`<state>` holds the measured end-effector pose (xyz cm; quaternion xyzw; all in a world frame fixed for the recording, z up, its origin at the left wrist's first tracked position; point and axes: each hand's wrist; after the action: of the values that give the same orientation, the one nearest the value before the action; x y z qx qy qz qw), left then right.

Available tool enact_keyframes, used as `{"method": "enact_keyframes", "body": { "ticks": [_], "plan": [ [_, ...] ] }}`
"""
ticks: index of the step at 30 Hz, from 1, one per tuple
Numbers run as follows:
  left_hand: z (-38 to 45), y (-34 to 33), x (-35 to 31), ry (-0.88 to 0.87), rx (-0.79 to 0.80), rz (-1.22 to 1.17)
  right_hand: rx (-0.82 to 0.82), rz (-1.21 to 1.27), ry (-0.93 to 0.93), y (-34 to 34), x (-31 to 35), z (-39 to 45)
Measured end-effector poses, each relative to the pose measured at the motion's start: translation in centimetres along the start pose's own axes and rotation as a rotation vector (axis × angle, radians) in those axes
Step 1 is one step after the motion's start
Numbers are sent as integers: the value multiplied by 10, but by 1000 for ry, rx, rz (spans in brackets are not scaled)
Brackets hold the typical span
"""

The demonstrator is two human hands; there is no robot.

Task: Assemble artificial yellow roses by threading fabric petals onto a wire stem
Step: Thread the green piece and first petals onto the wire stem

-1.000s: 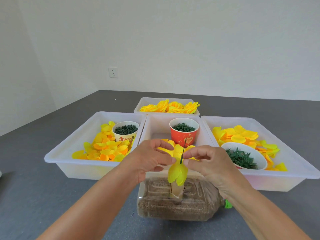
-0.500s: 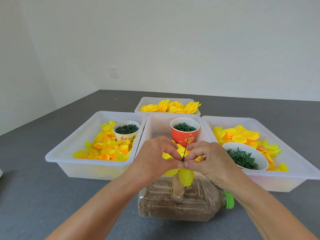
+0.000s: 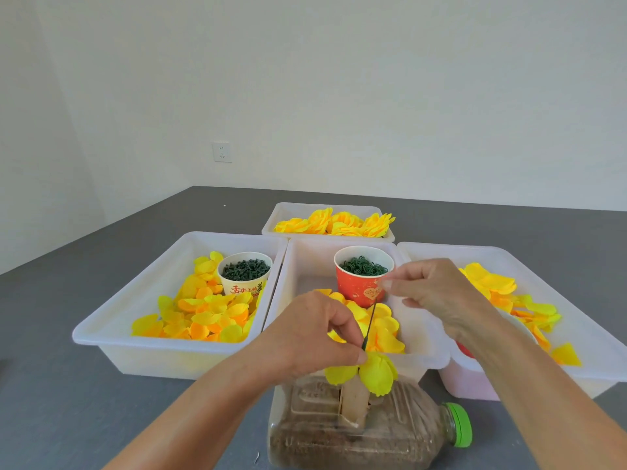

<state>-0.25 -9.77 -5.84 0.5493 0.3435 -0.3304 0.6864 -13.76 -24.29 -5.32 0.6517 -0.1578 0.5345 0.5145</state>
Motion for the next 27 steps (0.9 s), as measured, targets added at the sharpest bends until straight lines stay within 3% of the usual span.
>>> {"method": "enact_keyframes", "body": {
  "ticks": [3,10,15,20,27],
  "plan": [
    [3,4,5,61,79,-158,-113,-175,58,-10,-5,42],
    [17,18,16,103,258,-401,-42,-615,91,-41,-21,124],
    [43,25,27,96,107,-433,14,-767,94,-51,-29,152],
    [79,18,50,172,-138,-408,185,-961,77,-64,-29,166],
    [98,6,75,243,-225,-320,56,-988,50,-73,-32,171]
  ]
}}
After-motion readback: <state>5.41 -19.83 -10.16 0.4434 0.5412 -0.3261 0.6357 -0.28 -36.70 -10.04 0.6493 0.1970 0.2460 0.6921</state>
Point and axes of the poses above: each hand's wrist, its own z-axis towards the middle knuckle, its own y-axis out of the back of the hand, x = y × z, and after that the axes turned 8 degrees about -z, right-handed
